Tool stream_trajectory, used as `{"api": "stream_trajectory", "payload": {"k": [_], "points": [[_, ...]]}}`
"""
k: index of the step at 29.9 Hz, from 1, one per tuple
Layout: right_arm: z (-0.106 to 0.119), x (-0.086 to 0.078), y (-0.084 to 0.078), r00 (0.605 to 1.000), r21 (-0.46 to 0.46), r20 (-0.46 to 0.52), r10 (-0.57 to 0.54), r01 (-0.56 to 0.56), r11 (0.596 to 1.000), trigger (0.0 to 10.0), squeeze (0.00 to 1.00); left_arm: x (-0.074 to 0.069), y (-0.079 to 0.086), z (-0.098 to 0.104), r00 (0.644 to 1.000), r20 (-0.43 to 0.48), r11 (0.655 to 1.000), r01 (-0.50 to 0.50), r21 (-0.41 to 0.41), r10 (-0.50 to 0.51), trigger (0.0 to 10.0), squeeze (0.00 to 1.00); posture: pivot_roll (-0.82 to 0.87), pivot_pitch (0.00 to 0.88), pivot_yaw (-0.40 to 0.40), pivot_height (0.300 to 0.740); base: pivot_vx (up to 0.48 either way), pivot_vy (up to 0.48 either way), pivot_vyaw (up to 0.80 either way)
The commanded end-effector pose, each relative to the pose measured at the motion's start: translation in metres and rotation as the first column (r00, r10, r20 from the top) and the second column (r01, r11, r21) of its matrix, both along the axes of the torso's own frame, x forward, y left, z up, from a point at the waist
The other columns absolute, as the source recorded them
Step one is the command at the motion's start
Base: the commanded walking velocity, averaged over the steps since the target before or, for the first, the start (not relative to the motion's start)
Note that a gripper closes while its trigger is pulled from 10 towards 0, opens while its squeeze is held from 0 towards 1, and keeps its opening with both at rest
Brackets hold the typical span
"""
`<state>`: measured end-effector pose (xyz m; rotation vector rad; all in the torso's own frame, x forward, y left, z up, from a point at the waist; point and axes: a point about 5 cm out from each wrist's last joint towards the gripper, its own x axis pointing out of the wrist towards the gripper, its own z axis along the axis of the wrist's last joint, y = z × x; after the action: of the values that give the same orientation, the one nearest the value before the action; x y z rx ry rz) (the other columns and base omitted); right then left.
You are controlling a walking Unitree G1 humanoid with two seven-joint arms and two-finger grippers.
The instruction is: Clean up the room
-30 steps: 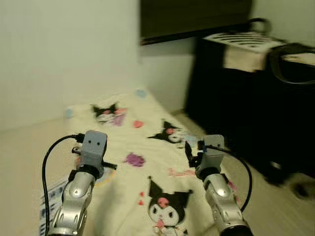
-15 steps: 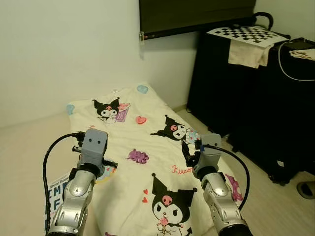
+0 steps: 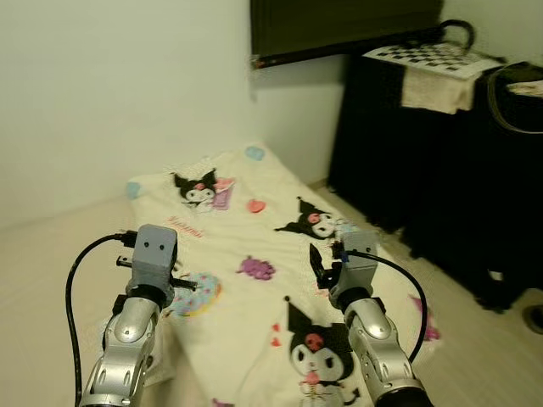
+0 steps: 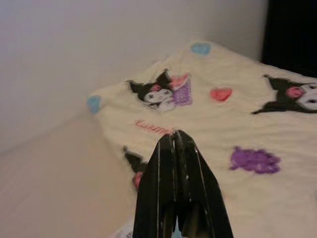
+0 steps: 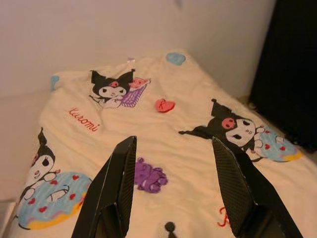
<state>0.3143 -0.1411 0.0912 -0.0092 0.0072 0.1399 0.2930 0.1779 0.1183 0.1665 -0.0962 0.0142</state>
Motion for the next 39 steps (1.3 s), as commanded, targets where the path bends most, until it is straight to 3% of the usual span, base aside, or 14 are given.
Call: {"api": "stream_trajectory", "payload": {"k": [1, 6, 10, 16, 18, 33, 39], "points": [[0.0007, -0.0005, 0.0014, 1.000, 0.003, -0.001, 0.005, -0.005, 1.000, 10.0, 0.00, -0.0016, 0.0034, -0.0013, 1.000, -0.001, 1.000, -0.015, 0.000, 0.015, 10.0, 0.00, -0.05, 0.073, 0.018, 0.740, 0.000, 0.409, 0.00], [0.0006, -0.0008, 0.0017, 1.000, 0.003, -0.001, 0.008, -0.008, 1.000, 10.0, 0.00, -0.0034, 0.0041, -0.0011, 1.000, 0.003, 1.000, -0.016, 0.000, 0.016, 10.0, 0.00, -0.05, 0.071, 0.018, 0.740, 0.000, 0.064, 0.00], [0.0003, -0.0012, 0.0016, 1.000, 0.002, -0.002, 0.009, -0.009, 1.000, 10.0, 0.00, -0.0065, 0.0027, -0.0009, 1.000, 0.012, 0.999, -0.019, 0.037, 0.019, 10.0, 0.00, -0.05, 0.069, 0.015, 0.740, 0.000, -0.480, 0.00], [-0.0001, -0.0017, 0.0013, 1.000, 0.002, -0.004, 0.010, -0.010, 1.000, 10.0, 0.00, -0.0079, 0.0027, -0.0014, 0.999, 0.018, 0.999, -0.030, 0.023, 0.029, 10.0, 0.00, -0.05, 0.068, 0.015, 0.740, 0.000, -0.480, 0.00], [-0.0003, -0.0020, 0.0015, 1.000, 0.003, -0.006, 0.011, -0.011, 1.000, 10.0, 0.00, -0.0087, 0.0029, -0.0019, 0.999, 0.022, 1.000, -0.030, -0.006, 0.030, 10.0, 0.00, -0.05, 0.068, 0.015, 0.740, 0.000, 0.000, 0.00], [-0.0011, -0.0014, 0.0011, 1.000, 0.005, -0.014, 0.008, -0.008, 1.000, 10.0, 0.00, -0.0085, 0.0010, -0.0033, 1.000, 0.003, 1.000, -0.019, 0.006, 0.019, 10.0, 0.00, -0.05, 0.076, 0.014, 0.740, 0.000, 0.000, 0.00], [-0.0015, -0.0006, 0.0002, 1.000, 0.005, -0.019, 0.005, -0.005, 1.000, 10.0, 0.00, -0.0082, -0.0013, -0.0039, 1.000, -0.002, 1.000, -0.012, -0.002, 0.012, 10.0, 0.00, -0.05, 0.077, 0.015, 0.740, 0.000, -0.447, 0.00]]}}
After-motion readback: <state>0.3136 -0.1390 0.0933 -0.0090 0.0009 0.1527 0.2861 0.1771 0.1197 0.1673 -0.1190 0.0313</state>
